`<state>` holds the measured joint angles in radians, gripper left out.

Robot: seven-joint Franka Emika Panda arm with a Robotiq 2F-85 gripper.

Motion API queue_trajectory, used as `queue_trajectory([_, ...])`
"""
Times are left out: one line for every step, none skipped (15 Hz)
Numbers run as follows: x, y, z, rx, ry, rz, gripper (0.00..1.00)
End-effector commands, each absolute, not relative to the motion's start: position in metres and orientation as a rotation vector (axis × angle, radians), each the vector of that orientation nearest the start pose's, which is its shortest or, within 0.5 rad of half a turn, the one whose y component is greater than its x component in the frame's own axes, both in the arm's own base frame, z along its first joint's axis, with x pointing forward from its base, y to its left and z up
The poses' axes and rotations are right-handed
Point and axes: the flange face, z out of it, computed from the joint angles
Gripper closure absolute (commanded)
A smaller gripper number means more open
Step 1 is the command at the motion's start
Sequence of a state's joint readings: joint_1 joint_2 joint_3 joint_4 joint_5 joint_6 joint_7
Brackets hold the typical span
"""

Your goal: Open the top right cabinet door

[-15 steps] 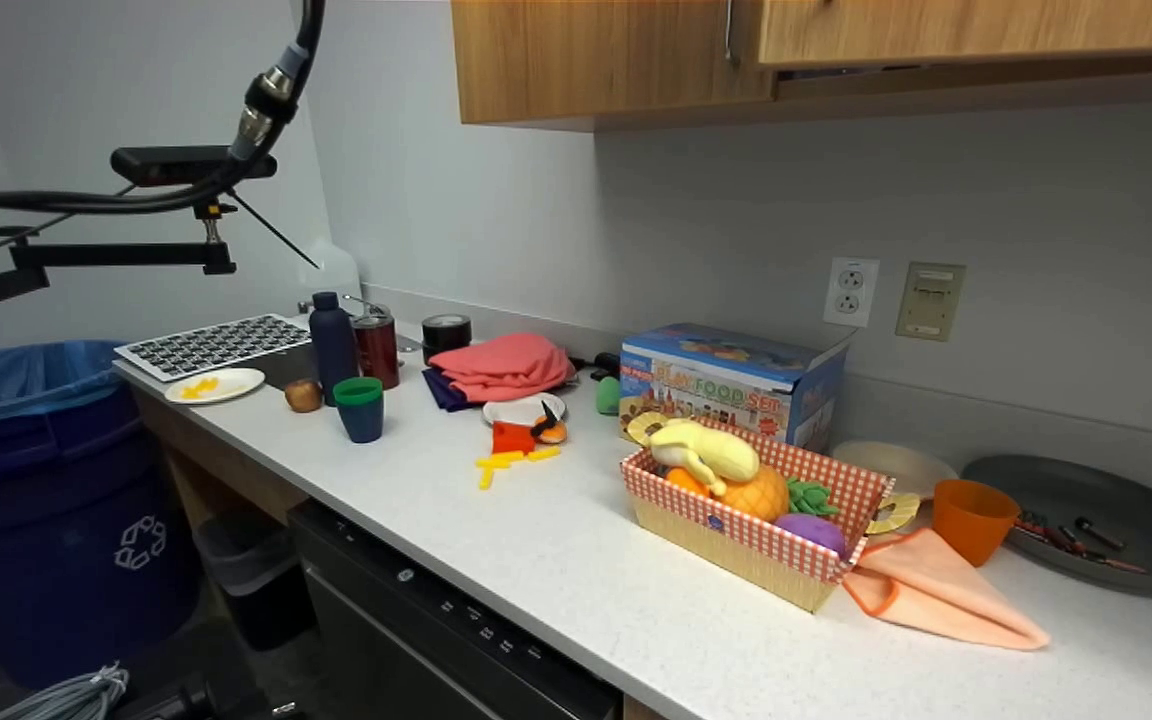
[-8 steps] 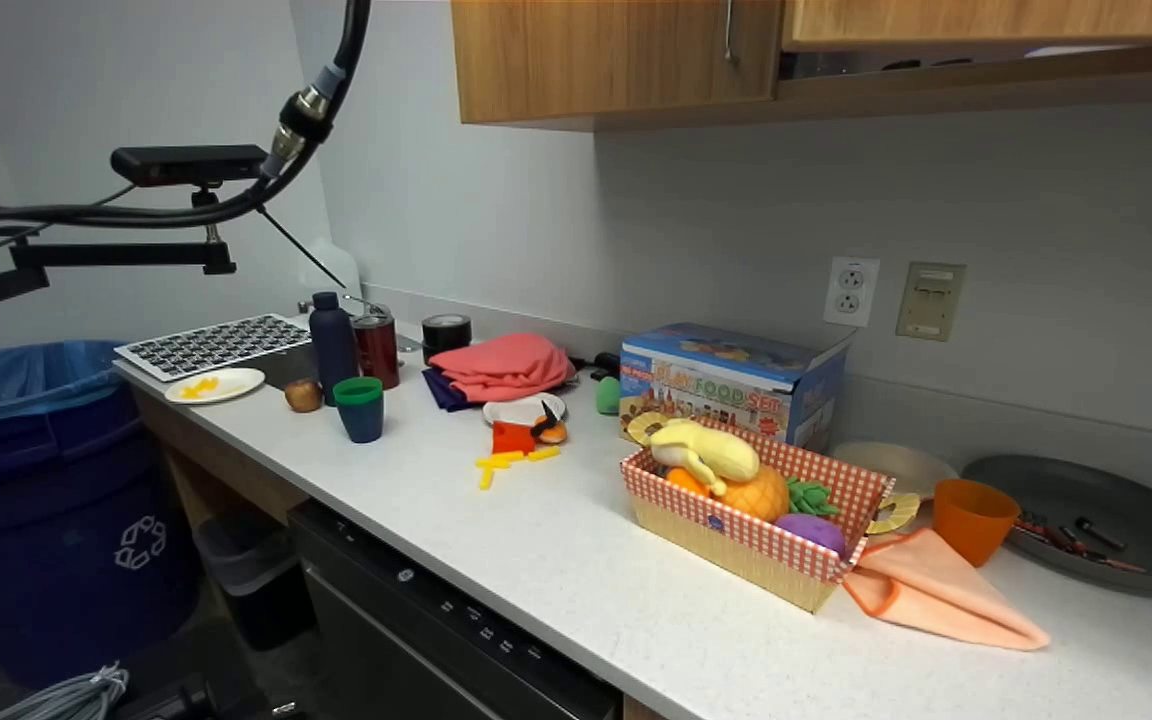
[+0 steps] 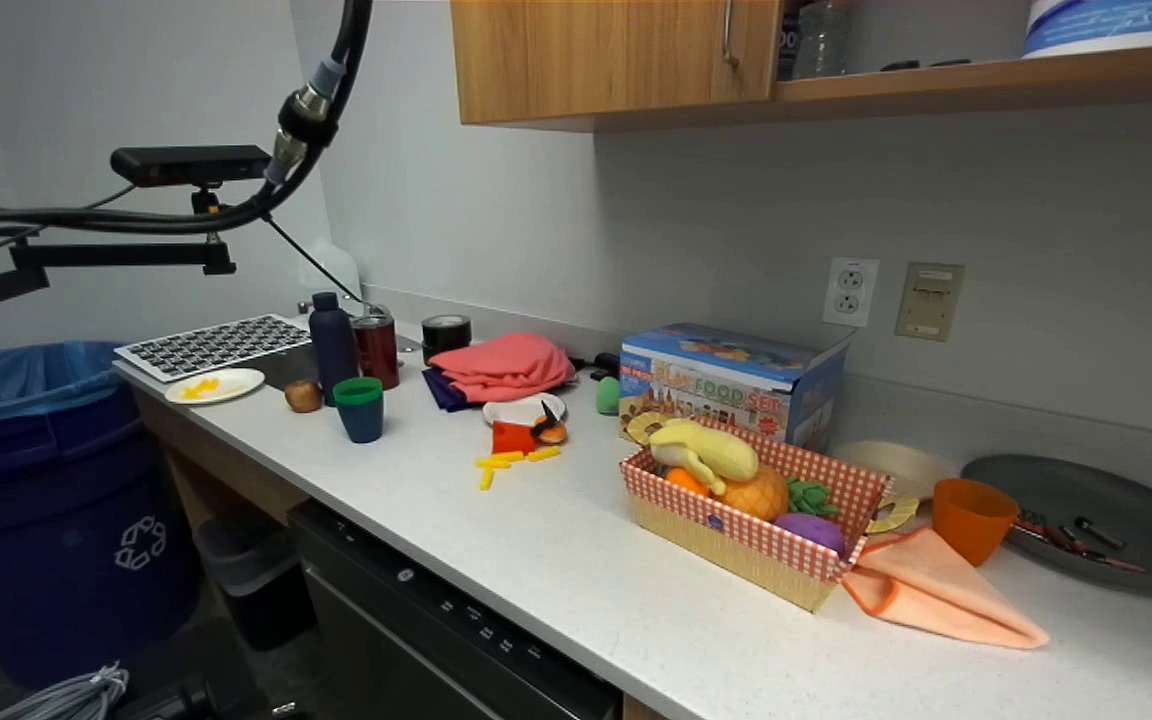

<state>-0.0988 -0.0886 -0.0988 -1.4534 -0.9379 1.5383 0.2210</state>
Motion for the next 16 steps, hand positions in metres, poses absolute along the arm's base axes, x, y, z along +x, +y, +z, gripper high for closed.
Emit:
queue_trajectory([0.446, -0.213, 0.765, 2.152, -0.826, 0.194, 0.0])
queue_trajectory([0.441, -0.218, 0.765, 2.113, -0.9, 0.2, 0.0])
queue_trajectory([0.436, -0.223, 0.766, 2.06, -0.963, 0.207, 0.0])
queue_trajectory([0.433, -0.227, 0.766, 2.01, -1.018, 0.217, 0.0])
queue_trajectory([0.429, -0.228, 0.766, 1.966, -1.073, 0.224, 0.0])
queue_trajectory([0.426, -0.229, 0.766, 1.936, -1.137, 0.231, 0.0])
queue_trajectory([0.425, -0.229, 0.764, 1.918, -1.206, 0.24, 0.0])
queue_trajectory([0.425, -0.227, 0.763, 1.895, -1.269, 0.252, 0.0])
queue_trajectory([0.427, -0.224, 0.762, 1.883, -1.311, 0.272, 0.0])
queue_trajectory([0.431, -0.23, 0.762, 1.917, -1.218, 0.251, 0.0])
queue_trajectory([0.431, -0.229, 0.761, 1.902, -1.251, 0.263, 0.0])
queue_trajectory([0.432, -0.228, 0.761, 1.894, -1.267, 0.271, 0.0])
queue_trajectory([0.432, -0.227, 0.761, 1.89, -1.274, 0.276, 0.0])
queue_trajectory([0.432, -0.227, 0.761, 1.888, -1.278, 0.278, 0.0])
queue_trajectory([0.432, -0.227, 0.761, 1.887, -1.279, 0.278, 0.0])
queue_trajectory([0.432, -0.227, 0.761, 1.887, -1.28, 0.278, 0.0])
